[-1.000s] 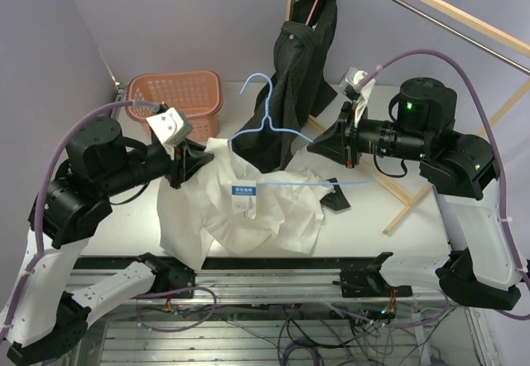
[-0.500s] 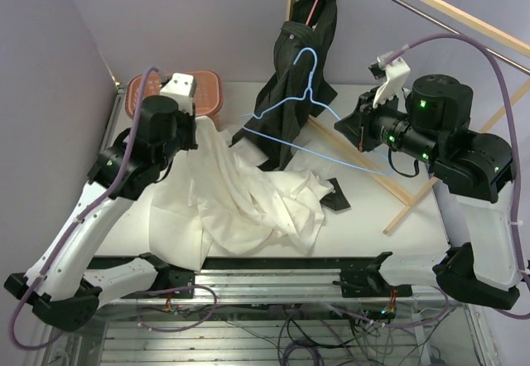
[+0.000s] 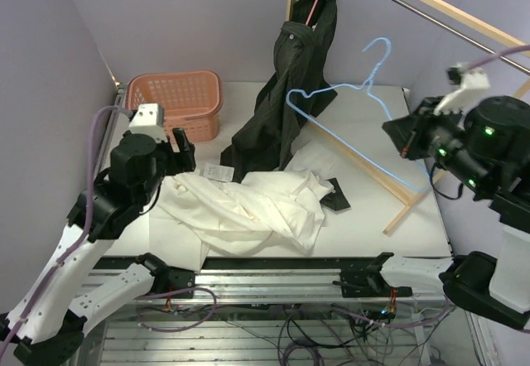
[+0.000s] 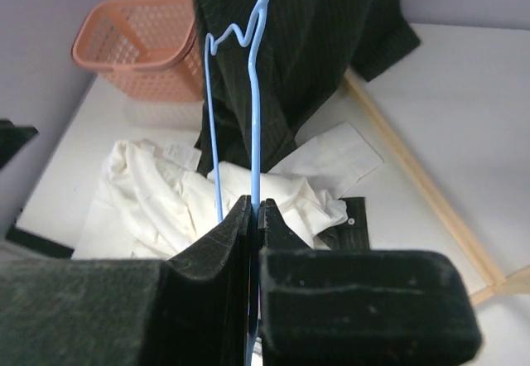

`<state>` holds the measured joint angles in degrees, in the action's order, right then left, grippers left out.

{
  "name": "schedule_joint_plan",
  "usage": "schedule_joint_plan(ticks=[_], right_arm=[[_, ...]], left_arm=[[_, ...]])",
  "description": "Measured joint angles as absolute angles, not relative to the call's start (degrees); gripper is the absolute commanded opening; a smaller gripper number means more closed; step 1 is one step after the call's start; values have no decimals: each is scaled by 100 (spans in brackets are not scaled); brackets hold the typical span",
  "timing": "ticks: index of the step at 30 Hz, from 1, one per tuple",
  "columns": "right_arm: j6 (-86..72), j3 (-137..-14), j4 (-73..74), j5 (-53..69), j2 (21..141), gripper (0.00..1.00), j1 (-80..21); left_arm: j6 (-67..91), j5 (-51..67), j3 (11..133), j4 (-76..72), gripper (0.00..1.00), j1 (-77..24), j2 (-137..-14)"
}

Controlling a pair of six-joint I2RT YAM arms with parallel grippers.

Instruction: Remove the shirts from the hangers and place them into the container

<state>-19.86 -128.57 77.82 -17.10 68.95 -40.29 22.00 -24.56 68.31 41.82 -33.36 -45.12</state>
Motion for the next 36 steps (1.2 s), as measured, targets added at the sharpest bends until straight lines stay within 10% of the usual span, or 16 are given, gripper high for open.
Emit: schedule_joint_plan(ticks=[36], right_arm=[[-1437, -12407, 6180, -4950, 6462, 0, -4021]], left_arm=[[1857, -2582, 4899, 3238, 79, -3336, -3516]])
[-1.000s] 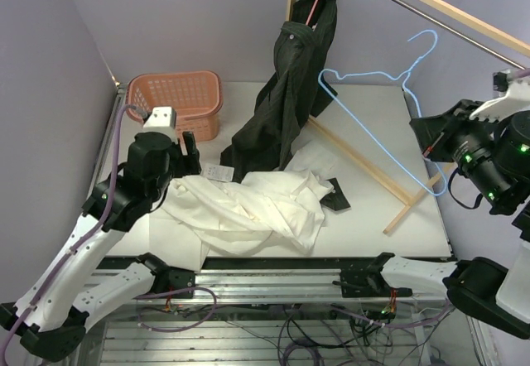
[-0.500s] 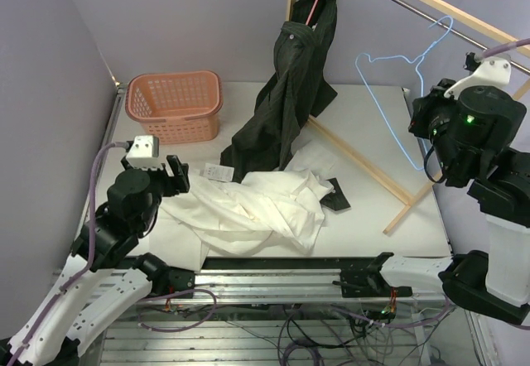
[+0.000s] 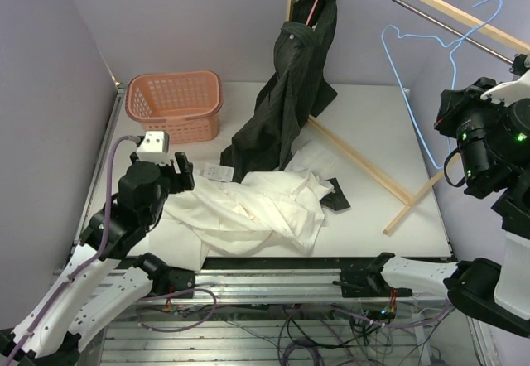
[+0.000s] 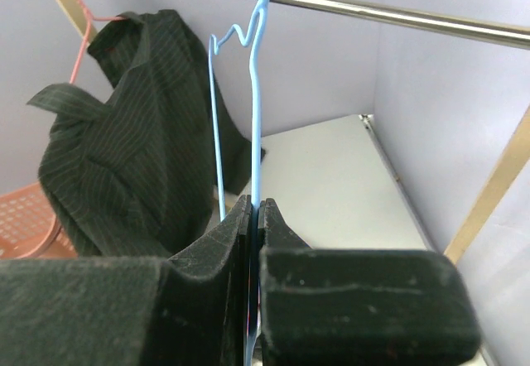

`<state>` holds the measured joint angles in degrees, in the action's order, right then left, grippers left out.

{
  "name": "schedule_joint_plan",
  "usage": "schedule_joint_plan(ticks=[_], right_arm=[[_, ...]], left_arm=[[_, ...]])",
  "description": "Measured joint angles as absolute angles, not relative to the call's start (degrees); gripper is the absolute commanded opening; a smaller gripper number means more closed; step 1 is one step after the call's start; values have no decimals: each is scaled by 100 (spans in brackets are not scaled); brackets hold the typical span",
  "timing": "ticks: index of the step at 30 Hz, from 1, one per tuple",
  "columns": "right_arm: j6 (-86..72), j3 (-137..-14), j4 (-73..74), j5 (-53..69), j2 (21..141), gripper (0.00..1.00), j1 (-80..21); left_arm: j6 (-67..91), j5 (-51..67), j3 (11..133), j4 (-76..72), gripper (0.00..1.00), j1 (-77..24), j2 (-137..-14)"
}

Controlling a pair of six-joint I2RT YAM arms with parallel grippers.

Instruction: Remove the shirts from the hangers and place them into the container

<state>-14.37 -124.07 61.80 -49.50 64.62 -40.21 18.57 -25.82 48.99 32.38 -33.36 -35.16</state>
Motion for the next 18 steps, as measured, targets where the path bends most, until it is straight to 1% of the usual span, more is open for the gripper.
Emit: schedule_joint_plan(ticks=[5, 18], right_arm=[[-1162, -12154, 5861, -5360, 6469, 0, -4018], [-123, -11513, 4825, -6342, 6600, 0, -4018]], left_arm=[[1841, -2580, 4899, 3232, 79, -3336, -3404], [1841, -2486, 4899, 3238, 78, -3336, -3562]])
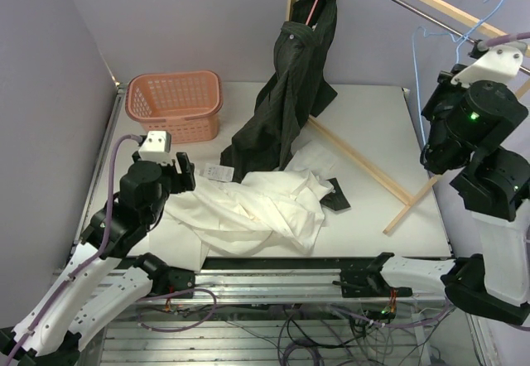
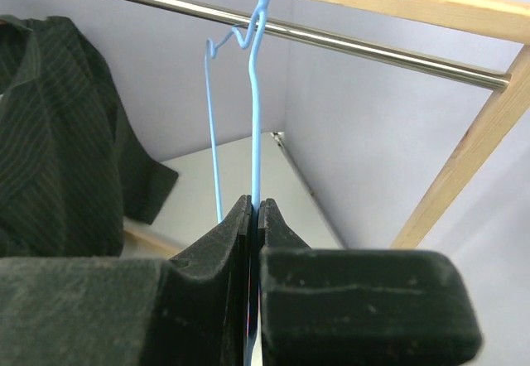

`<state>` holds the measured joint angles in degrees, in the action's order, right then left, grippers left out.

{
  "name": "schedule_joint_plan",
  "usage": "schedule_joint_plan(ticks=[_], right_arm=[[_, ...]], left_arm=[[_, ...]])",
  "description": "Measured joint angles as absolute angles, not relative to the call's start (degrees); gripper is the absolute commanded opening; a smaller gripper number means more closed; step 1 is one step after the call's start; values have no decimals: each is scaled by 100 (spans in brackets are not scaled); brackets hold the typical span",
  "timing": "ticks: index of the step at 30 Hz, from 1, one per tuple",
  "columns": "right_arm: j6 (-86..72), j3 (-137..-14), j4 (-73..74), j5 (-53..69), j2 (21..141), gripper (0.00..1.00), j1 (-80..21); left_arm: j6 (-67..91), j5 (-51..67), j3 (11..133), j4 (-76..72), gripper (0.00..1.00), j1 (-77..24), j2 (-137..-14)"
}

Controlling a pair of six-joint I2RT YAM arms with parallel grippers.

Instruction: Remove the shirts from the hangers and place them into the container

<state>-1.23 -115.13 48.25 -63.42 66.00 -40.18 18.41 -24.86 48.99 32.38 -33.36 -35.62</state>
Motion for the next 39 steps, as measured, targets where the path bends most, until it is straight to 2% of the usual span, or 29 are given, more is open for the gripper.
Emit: schedule_joint_plan(ticks=[17, 18, 20, 22, 23, 25, 29, 32, 34, 36, 39], right_arm=[[370, -10669, 4222, -6694, 7043, 0, -4018], [370, -10669, 4219, -6692, 7041, 9, -4018], [364, -10669, 4219, -6654, 7037, 49, -4018], [320, -10669, 4239, -6543, 7028, 70, -4018], [296, -10680, 4289, -6469, 7024, 76, -4018], [209, -10755, 4469, -6278, 7022, 81, -4018], [-5, -11085, 4908, -5986, 7013, 85, -4018], [-200, -11314, 5188, -5767, 6895, 86, -4018], [-307, -11367, 5330, -5568, 6720, 80, -4018], [-388, -11371, 5389, -5172, 6479, 69, -4018], [-443, -11209, 5245, -3977, 6071, 37, -4018]], left_arm=[[1809, -2414, 4899, 3236, 77, -3336, -3813], [1802, -2414, 4899, 3238, 77, -3336, -3828], [1800, -2414, 4899, 3238, 77, -3336, -3865], [1800, -2418, 4899, 3238, 77, -3336, -3892], [1800, -2421, 4899, 3238, 78, -3336, -3903], [1800, -2421, 4899, 3238, 77, -3336, -3924], [1800, -2421, 4899, 3238, 77, -3336, -3944], [1800, -2421, 4899, 3240, 77, -3336, -3946], [1800, -2421, 4899, 3240, 77, -3336, -3946], [1800, -2423, 4899, 3240, 75, -3336, -3946], [1798, -2423, 4899, 3240, 68, -3336, -3924]])
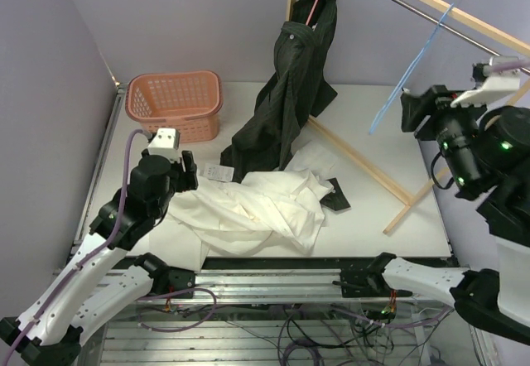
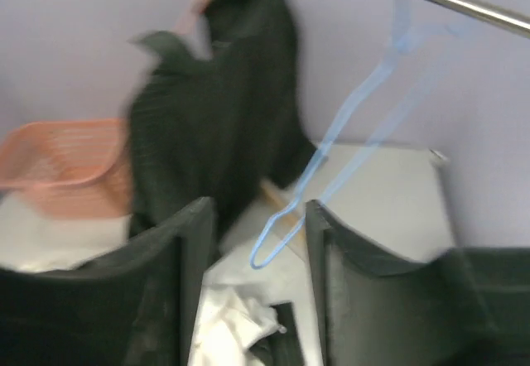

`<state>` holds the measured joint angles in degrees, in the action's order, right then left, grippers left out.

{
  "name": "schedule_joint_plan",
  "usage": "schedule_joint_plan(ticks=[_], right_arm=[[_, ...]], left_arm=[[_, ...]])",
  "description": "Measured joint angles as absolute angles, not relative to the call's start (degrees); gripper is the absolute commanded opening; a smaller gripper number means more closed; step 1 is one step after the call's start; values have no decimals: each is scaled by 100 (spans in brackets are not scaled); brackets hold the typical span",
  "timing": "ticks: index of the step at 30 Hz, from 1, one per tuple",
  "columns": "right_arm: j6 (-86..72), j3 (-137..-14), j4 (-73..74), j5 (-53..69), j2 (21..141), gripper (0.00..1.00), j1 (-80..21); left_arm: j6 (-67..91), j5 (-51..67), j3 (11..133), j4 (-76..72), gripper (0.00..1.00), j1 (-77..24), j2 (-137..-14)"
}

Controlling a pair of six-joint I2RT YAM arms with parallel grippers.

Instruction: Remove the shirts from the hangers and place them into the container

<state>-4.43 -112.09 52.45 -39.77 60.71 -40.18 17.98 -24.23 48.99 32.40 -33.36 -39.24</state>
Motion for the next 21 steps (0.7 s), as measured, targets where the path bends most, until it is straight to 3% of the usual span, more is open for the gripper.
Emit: schedule_joint_plan(ticks=[2, 3, 5, 6, 8, 9, 11, 14, 17, 21], right_arm=[[-554, -11118, 5089, -2976, 5878, 20, -4016], [-631, -11093, 4995, -2408, 5852, 12, -4014], [-794, -10984, 4779, -1203, 5935, 4, -4010], [-873, -10862, 4670, -720, 6007, 3, -4010], [-1063, -10403, 4392, 355, 6270, 7, -4025], [-1160, -10092, 4250, 770, 6445, 16, -4069], [-1313, -9413, 4047, 1227, 6845, 43, -4250], [-1470, -8460, 3929, 1380, 7605, 76, -4762], [-1531, -7856, 3870, 1435, 8042, 81, -5308], [-1533, -7712, 3660, 1457, 8335, 92, -6001]], left_arm=[[1791, -2418, 4899, 3240, 53, -3336, -3868], [1782, -2414, 4899, 3238, 36, -3336, -3826], [1800, -2403, 4897, 3236, 10, -3336, -3704], [1763, -2390, 4893, 3238, 7, -3336, -3618], [1747, -2392, 4886, 3238, 7, -3336, -3446], [1745, -2394, 4882, 3236, 7, -3336, -3358], [1756, -2432, 4858, 3238, 11, -3336, -3131], [1772, -2574, 4847, 3238, 28, -3336, -2867], [1806, -2729, 4847, 3240, 38, -3336, -2801], [1844, -2790, 4847, 3256, 40, -3336, -2915]])
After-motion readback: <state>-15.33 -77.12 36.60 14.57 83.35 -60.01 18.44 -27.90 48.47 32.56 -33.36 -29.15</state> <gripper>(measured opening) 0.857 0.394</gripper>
